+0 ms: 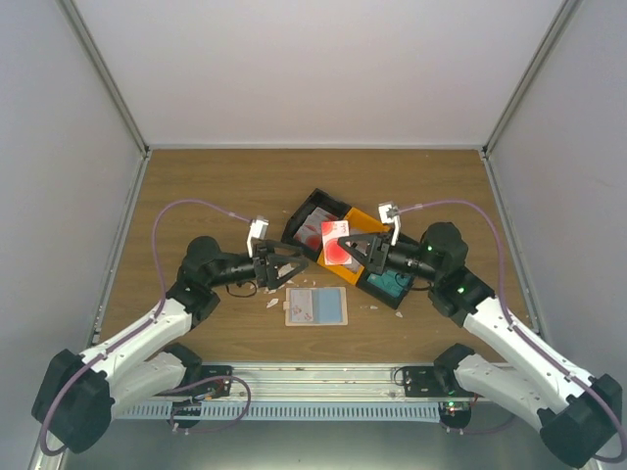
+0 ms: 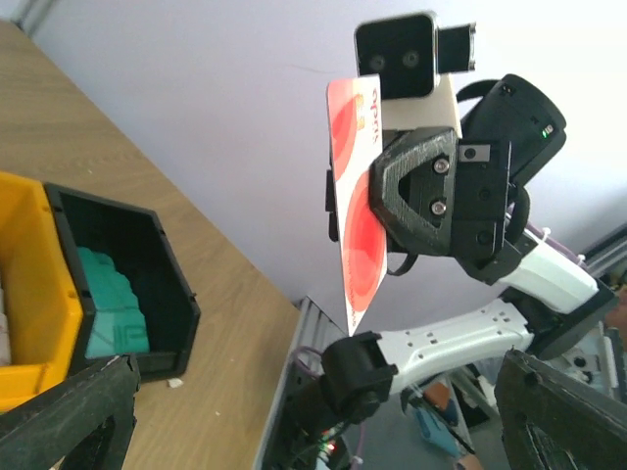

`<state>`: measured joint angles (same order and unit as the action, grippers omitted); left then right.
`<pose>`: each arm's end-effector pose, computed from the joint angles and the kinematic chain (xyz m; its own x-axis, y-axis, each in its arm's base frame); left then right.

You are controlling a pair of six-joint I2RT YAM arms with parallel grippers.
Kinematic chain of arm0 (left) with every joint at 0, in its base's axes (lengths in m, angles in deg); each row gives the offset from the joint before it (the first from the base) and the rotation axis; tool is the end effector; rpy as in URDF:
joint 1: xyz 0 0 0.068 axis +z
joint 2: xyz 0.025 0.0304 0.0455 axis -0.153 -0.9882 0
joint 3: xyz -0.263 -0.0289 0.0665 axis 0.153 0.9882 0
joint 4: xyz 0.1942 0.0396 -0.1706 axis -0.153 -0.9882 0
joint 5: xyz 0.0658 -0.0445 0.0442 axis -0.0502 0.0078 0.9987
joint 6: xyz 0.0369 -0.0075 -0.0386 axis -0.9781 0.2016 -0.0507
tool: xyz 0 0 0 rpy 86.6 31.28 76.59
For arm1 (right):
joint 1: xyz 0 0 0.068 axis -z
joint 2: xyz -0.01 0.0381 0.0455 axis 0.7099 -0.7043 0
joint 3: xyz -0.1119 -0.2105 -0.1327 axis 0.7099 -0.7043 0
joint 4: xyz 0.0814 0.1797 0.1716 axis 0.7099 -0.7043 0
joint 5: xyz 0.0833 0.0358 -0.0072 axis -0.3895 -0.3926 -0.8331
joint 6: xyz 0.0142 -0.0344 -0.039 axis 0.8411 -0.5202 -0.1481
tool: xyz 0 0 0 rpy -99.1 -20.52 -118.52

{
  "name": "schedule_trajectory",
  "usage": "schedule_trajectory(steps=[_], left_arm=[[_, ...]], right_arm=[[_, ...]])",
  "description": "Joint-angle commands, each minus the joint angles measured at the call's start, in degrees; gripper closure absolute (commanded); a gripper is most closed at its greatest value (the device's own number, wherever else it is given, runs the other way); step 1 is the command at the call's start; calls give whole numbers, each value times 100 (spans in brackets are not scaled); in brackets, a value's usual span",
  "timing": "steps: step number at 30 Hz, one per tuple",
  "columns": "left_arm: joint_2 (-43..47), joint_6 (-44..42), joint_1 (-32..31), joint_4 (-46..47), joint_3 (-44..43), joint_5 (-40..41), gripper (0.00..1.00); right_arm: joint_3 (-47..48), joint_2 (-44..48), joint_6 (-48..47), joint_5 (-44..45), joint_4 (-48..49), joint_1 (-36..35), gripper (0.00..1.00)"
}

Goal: Put the credit cards into the card holder
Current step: Pick up the credit card from the storage box.

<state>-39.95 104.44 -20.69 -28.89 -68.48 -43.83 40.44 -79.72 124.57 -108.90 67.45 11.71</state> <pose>0.1700 -0.1260 0.2718 -0.6700 -0.1872 -0.7184 0.7030 0.1509 -0.6950 0.1585 0.1291 0.3205 -0.7240 0.2371 -0.6478 -0.5807 0.2975 0.7578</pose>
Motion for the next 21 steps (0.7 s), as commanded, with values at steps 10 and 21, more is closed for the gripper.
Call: schedule_trajectory(steps=[10,21], left_arm=[[-190,810,-349,649,-93,201,19],[-808,1101,-468,1305,-166,54,52]], right_arm=[[-68,-384,1317,-498,550,-42,100],[-305,-834,2050,-769,1211,-184,99]])
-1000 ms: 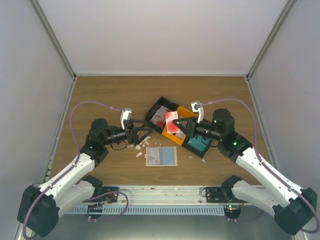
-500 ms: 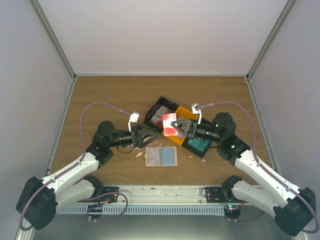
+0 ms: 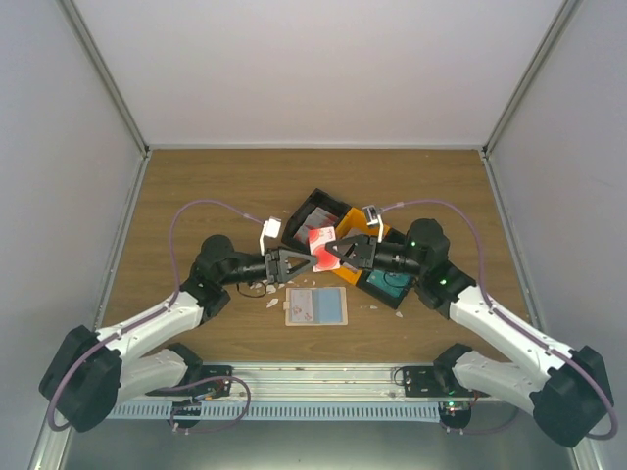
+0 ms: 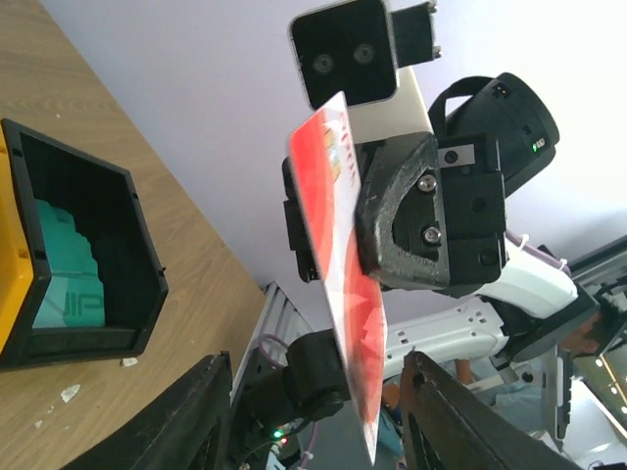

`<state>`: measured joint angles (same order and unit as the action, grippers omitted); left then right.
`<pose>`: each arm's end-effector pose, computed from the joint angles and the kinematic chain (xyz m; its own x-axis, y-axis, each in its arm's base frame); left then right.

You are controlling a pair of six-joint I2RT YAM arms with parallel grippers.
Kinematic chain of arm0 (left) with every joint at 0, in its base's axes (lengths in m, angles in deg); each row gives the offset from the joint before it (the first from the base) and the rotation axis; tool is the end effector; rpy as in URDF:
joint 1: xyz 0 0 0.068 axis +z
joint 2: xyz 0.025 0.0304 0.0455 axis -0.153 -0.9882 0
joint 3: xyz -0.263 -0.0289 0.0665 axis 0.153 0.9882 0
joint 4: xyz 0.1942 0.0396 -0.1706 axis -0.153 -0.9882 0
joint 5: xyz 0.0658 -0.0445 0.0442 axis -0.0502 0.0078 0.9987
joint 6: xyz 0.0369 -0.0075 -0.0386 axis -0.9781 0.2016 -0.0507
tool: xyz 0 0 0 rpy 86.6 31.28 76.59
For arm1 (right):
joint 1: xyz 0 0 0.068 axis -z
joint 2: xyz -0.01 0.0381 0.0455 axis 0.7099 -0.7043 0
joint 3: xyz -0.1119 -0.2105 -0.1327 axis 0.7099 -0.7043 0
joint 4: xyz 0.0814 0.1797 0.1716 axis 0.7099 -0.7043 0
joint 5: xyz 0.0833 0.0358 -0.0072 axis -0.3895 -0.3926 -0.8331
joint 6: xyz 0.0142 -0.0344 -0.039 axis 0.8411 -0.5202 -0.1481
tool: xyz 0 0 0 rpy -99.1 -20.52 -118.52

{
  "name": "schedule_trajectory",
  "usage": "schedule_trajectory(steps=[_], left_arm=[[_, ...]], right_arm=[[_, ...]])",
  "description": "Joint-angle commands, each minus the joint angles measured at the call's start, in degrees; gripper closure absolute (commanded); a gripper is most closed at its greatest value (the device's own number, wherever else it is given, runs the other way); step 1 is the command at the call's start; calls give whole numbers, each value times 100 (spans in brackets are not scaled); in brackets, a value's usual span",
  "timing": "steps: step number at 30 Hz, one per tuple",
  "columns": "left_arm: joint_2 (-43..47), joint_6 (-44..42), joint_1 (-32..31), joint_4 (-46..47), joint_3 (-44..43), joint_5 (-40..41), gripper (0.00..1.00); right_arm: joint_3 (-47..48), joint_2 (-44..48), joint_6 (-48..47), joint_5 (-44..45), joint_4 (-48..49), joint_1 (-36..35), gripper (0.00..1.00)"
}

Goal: Put the credit cards into the card holder
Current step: Pick up the credit card from the storage box.

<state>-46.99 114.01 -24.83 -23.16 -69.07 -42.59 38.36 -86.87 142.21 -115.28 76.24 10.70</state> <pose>0.1772 -0.1484 0.2607 -0.7936 -0.1665 -0.5852 0.5782 0.0931 -0.8106 0.1734 0.1476 0.2991 -0.9041 0.2041 -0.3754 -0.3466 0.1635 0.9237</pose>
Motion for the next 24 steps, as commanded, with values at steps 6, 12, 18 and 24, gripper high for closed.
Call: schedule_trajectory(steps=[6,12,18,24], left_arm=[[-171,24,-56,747,-11,41,88],[-209,-285,-61,485,239,264,100],[176,-1081,-60,-797,846,854,100],[316,-1279,-57,-1078,1547,975,100]], right_arm=[[-147,-343,178,-35,178,-187,99],[-144,-429,-356,262,-434,-240,78],[-303,-68,-1396,2431,-2017,-491,51],[-121,-728,-1615,3980,-3204,-1331,51]])
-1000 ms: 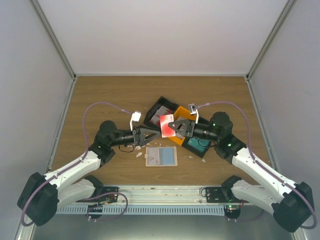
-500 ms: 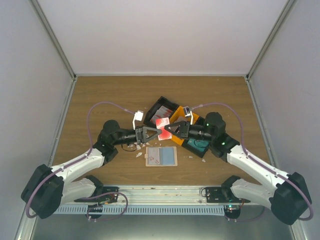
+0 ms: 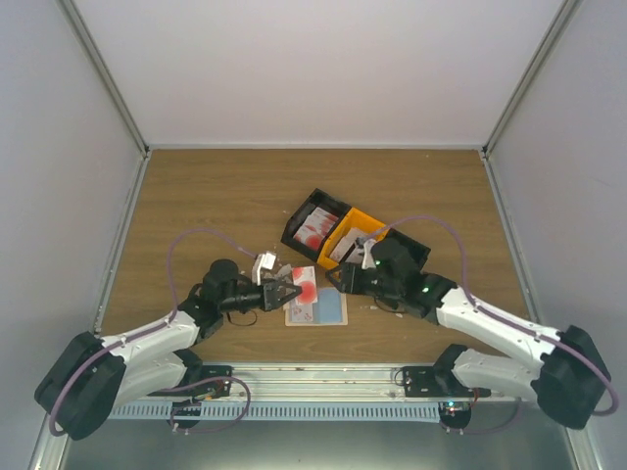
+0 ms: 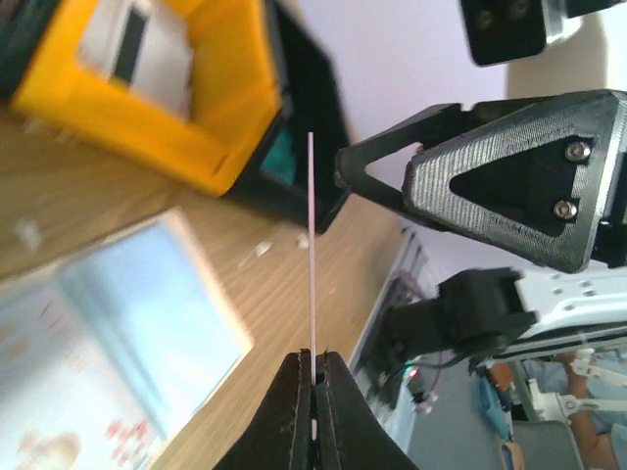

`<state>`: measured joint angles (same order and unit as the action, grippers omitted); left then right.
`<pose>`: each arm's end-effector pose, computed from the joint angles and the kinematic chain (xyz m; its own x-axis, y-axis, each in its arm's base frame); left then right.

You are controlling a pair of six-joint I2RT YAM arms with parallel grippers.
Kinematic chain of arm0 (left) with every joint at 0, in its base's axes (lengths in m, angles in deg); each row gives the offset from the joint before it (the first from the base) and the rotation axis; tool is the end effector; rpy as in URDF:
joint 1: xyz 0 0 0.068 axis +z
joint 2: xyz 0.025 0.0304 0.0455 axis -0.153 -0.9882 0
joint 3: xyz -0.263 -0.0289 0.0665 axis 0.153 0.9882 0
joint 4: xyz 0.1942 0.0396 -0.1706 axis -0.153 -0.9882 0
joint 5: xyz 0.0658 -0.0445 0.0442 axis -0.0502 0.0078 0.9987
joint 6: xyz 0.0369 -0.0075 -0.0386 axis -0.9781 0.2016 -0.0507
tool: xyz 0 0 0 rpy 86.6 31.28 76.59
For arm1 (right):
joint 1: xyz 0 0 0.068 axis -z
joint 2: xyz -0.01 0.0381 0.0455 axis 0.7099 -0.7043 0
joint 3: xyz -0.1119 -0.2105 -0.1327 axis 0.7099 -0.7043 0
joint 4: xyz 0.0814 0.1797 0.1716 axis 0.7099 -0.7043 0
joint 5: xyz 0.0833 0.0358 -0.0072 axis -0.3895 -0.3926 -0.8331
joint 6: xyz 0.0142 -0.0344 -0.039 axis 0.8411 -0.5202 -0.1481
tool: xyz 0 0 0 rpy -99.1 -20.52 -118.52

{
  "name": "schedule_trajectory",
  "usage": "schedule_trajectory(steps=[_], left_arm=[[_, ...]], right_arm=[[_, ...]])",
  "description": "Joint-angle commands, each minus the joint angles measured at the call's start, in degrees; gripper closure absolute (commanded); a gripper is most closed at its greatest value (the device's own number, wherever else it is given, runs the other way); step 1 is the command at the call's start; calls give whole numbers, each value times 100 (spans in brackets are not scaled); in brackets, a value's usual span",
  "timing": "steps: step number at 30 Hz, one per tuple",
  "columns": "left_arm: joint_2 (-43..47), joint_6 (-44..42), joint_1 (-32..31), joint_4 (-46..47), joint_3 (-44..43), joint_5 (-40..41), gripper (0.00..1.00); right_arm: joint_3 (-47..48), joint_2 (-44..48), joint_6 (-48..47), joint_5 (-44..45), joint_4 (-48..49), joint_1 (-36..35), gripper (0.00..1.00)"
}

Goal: Put the credit cards into the card holder
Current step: Pick up the credit card from the storage box, then insert the credit card into the card holder.

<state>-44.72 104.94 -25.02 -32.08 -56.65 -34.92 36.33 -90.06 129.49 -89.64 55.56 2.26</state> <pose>0.1540 -0.1295 0.1818 -0.8404 -0.1261 -0.5271 0.4601 0.3479 -0.8169 0.1601 0.1619 0.2373 -0.8813 0.2089 -0.4238 -0.2121 0.6265 0.7500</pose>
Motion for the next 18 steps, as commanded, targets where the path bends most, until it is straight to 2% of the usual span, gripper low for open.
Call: schedule_trajectory(steps=[1,4,9,18], left_arm=[[49,-411,-37,-222,381,216,100],[-127,-410,-37,-115,643,226,100],[-470,-180,-50,632,1092,214,100],[-1034,-180,-94,1003,1107,209,100]], right_arm=[[108,-552,-309,1563,-1284,-576,51],[198,-978,-253,1820,-1541,-774,52],[380,-1534,-209,1992,-1765,-810,50],[567,-2233,-291,2269,-1601,-710,47]])
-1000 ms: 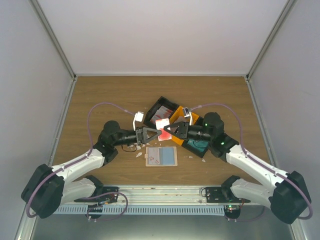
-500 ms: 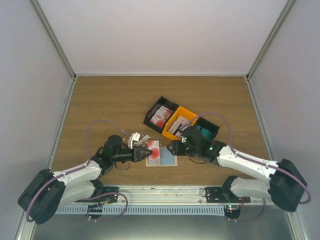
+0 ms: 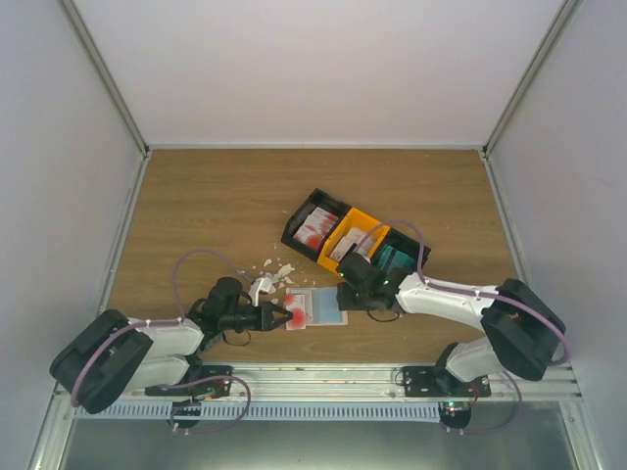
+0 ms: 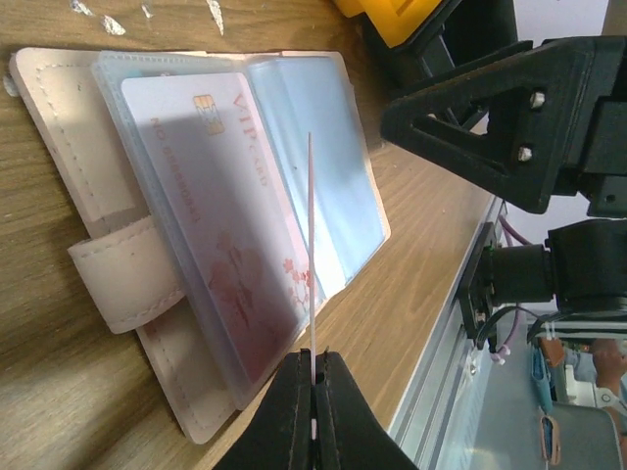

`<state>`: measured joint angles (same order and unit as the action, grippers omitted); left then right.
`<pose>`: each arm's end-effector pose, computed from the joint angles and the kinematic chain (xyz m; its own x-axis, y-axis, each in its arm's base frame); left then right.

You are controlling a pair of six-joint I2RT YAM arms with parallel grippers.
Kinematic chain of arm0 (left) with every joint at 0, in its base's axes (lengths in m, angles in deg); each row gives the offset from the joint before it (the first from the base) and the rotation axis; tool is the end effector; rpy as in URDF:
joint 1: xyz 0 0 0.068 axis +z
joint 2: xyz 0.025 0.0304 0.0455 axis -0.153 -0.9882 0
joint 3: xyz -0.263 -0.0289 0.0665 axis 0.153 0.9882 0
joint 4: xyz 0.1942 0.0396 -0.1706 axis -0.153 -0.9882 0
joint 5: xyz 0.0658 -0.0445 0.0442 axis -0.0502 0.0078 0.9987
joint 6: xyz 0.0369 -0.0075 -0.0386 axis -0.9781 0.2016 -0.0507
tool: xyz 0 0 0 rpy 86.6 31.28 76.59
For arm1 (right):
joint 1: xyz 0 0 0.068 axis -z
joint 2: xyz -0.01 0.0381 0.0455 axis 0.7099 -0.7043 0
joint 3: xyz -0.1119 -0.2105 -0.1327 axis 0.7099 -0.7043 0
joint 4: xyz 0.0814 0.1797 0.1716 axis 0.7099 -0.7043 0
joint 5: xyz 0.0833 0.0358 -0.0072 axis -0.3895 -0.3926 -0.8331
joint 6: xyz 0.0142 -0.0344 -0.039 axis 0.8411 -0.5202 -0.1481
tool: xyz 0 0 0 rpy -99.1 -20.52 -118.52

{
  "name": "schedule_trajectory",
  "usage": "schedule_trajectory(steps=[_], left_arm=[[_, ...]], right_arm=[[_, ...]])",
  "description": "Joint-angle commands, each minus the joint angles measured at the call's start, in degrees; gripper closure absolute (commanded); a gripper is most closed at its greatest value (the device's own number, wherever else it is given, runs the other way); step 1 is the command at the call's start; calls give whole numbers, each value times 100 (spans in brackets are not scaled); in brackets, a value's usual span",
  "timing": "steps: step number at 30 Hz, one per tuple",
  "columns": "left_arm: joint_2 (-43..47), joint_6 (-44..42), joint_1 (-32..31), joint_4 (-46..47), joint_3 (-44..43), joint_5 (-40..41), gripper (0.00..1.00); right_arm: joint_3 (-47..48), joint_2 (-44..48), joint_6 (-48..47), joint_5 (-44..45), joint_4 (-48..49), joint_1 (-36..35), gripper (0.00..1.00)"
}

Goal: Put the credit cards into the card holder
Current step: Insert the credit card into the card holder.

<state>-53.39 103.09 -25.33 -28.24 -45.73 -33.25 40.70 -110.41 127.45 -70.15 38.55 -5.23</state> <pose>0.1279 -0.1121 0.1084 -0.9262 -0.0571 -0.3726 0.2983 0.4934 -0.8170 0.1594 0.1888 0.1607 -0.9429 0.0452 -0.3300 -0.0517 0.9589 0.2791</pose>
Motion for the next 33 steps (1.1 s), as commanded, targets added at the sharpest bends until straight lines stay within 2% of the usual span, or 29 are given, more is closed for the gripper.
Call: schedule_trajectory(steps=[1,18,27,33], left_arm=[[-218,15,-67,660,13,40,100],[-541,170,-137,798,-203,183,100],[-1214,478,-264,1504,-313,46,100],[-1439,708,-314,1727,-491,87,100]], right_arm=[[145,-246,-94,339,151,62,47],[382,-652,-452,771,215,697,45],[223,-725,-658,-185,363,254,46],[93,-712,-508,-375,347,49,46]])
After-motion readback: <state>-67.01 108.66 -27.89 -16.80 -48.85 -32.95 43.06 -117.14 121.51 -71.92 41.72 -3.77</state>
